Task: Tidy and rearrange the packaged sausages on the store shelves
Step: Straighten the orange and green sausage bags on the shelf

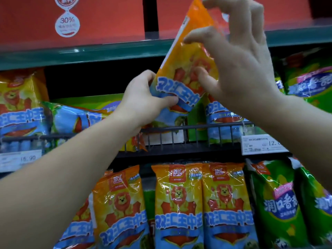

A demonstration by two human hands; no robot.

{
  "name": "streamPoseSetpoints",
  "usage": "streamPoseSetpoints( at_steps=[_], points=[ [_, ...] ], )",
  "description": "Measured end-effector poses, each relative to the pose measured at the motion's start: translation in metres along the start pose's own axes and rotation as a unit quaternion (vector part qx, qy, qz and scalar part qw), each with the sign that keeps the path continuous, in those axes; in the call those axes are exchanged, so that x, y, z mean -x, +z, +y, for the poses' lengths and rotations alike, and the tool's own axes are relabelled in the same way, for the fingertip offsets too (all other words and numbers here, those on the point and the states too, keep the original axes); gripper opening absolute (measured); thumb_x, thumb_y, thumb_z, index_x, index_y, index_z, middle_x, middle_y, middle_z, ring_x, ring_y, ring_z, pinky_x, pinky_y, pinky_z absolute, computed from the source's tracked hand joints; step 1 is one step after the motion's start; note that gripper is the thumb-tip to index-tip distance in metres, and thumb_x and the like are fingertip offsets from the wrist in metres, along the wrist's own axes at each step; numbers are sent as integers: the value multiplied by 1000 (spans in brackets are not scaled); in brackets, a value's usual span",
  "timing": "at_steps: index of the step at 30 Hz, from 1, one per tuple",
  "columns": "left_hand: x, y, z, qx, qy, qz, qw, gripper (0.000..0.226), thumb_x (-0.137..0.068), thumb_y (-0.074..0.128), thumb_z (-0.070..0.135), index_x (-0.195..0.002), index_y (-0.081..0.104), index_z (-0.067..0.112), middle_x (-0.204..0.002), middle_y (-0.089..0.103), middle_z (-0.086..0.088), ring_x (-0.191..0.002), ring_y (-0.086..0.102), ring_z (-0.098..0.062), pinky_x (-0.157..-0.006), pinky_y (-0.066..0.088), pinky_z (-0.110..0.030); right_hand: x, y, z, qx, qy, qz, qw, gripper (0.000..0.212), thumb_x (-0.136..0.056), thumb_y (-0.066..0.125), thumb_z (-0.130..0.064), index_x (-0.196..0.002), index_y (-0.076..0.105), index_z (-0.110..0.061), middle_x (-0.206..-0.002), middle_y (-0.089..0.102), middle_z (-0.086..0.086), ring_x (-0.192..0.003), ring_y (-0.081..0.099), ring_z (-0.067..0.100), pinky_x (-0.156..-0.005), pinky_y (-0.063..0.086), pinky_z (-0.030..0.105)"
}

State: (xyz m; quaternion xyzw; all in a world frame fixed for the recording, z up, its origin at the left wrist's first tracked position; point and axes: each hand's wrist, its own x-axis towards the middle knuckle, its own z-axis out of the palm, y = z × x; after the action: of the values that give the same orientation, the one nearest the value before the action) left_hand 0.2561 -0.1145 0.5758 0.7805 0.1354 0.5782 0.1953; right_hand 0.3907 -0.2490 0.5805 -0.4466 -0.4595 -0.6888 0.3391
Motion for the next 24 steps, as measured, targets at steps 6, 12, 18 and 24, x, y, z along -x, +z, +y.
streamPoseSetpoints(
  at_steps=[6, 12, 18, 24],
  points=[
    [1, 20, -13, 97, -40, -29, 994, 43, -72, 85, 9, -105, 59, 19, -98, 74, 1, -92, 72, -19, -88, 58, -46, 28, 23, 14, -106, 99, -42, 988, 47, -81, 66, -26, -122, 52, -10, -123, 47, 15, -112, 44, 29, -68, 43, 34],
    [-2, 22, -9, 209, -83, -24, 974, 45, -76, 82, 5, -113, 59, 16, -104, 75, -4, -92, 73, -22, -87, 58, -45, 33, 30, 12, -240, 223, -45, 944, 73, -82, 75, -35, -137, 35, -9, -125, 45, 7, -115, 48, 22, -94, 41, 32],
    [-3, 19, -6, 247, -133, -62, 958, 34, -82, 75, 5, -114, 65, 9, -101, 76, -8, -87, 75, -26, -70, 62, -37, 31, 39, 7, -357, 282, -187, 871, 48, -95, 64, -31, -136, 42, -21, -100, 65, -6, -86, 63, 4, -65, 50, 15],
    [-8, 17, -3, 220, -186, -86, 954, 20, -84, 74, 12, -103, 69, 10, -94, 77, -6, -85, 75, -23, -73, 61, -41, 41, 44, 8, -329, 270, -229, 875, 51, -95, 62, -32, -140, 43, -19, -112, 64, -1, -102, 61, 17, -86, 53, 35]
  ],
)
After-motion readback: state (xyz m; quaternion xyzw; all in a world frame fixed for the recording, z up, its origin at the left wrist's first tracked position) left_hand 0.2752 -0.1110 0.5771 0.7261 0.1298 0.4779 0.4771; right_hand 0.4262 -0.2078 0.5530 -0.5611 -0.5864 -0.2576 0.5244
